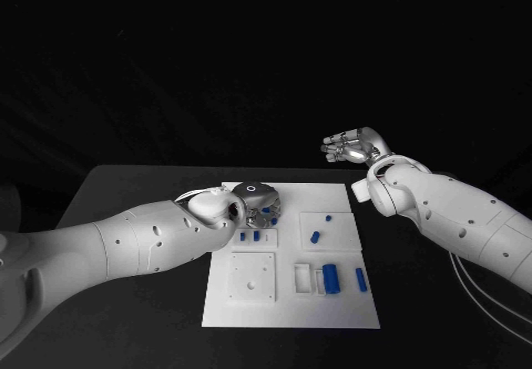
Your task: Assemble the parts on the task board
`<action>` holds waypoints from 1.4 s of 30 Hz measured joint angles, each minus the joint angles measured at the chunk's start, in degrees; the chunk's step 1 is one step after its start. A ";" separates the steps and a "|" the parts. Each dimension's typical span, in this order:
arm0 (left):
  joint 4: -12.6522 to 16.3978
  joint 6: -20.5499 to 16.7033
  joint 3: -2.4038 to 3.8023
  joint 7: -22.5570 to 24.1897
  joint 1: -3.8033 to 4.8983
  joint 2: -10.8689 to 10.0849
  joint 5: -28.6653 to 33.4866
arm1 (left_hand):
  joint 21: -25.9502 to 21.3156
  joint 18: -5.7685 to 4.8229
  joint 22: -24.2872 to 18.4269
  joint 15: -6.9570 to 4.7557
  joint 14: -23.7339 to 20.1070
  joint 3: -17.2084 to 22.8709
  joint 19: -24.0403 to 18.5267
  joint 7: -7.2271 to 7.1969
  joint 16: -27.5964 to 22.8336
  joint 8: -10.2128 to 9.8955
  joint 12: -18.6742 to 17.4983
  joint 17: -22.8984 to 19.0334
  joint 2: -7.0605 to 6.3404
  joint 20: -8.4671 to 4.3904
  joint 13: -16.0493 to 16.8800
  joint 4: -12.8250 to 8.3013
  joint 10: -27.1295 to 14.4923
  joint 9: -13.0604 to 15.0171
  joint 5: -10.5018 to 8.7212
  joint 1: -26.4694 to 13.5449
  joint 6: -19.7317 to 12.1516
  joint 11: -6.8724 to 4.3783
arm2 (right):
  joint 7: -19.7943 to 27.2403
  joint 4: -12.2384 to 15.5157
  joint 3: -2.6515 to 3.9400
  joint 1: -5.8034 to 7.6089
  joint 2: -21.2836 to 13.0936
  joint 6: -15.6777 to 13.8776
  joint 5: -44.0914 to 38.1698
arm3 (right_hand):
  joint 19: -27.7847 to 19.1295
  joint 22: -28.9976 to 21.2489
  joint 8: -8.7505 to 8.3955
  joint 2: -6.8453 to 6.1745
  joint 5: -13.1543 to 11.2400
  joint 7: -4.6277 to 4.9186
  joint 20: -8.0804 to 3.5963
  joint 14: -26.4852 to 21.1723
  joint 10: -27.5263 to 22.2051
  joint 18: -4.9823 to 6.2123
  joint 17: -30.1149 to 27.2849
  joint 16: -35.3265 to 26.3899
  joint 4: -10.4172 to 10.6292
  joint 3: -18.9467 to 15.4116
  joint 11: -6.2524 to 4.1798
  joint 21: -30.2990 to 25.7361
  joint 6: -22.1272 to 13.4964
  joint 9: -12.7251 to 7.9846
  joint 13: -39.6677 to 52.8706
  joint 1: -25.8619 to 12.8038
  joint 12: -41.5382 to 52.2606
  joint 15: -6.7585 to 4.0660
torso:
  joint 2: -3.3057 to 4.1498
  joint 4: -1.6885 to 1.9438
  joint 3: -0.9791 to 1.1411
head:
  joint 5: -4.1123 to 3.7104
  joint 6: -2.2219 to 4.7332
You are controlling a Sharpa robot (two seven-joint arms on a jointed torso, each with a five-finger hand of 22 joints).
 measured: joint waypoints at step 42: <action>-0.80 1.72 0.03 0.68 -0.09 0.61 2.03 | 1.81 -0.11 0.03 -0.62 1.03 -2.81 -0.24 -0.28 0.44 -0.20 -0.06 0.18 5.08 -0.23 0.04 -0.52 8.04 -0.13 -0.89 1.01 5.26 -1.78 | -0.02 0.00 0.00 0.00 0.22 -0.08 0.01 | 0.00 0.00 0.00 0.00 0.45 -0.01 0.00 -0.02 0.00 0.00 0.03 0.00 -0.02 0.02 0.00 0.00 0.00 0.01 0.01 0.00 0.00 0.01 | -0.04 -0.01 -0.03 | -0.44 -0.25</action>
